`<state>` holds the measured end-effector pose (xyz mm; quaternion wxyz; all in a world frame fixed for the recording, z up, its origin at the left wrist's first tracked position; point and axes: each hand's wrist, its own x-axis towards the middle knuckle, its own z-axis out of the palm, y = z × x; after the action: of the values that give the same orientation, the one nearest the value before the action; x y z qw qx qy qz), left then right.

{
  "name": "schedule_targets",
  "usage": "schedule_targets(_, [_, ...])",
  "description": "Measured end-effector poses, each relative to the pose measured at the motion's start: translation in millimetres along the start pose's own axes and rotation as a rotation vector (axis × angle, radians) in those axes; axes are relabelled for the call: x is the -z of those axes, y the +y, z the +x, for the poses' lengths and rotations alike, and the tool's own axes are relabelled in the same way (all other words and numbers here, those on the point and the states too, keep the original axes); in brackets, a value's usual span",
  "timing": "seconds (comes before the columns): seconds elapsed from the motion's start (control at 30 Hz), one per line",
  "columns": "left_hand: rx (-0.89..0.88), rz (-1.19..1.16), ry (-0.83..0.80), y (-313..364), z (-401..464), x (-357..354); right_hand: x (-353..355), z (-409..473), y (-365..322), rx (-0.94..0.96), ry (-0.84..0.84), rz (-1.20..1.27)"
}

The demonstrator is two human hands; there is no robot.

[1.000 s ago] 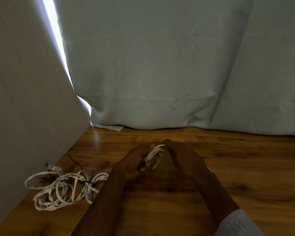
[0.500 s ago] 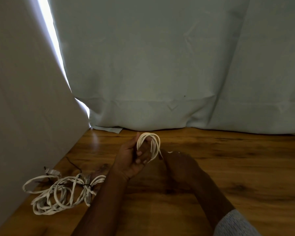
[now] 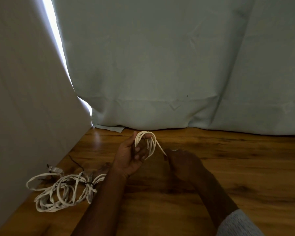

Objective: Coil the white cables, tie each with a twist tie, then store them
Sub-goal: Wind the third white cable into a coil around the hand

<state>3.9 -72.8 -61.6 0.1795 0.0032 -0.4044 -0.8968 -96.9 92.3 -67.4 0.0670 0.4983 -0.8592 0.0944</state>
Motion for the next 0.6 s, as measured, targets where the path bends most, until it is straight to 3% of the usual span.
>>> schedule_targets(0.1, [-0.078,-0.08,0.055,6,3,5,-5,-1,-15,0.057,0.009,0.012])
schedule_targets(0.3, [-0.191,-0.153,0.161,17,5,10,-10,1,-42,0.1,-0.163,-0.028])
schedule_targets(0.6, [-0.233,-0.114,0.246,17,9,15,-5,-6,-51,0.193,-0.104,0.014])
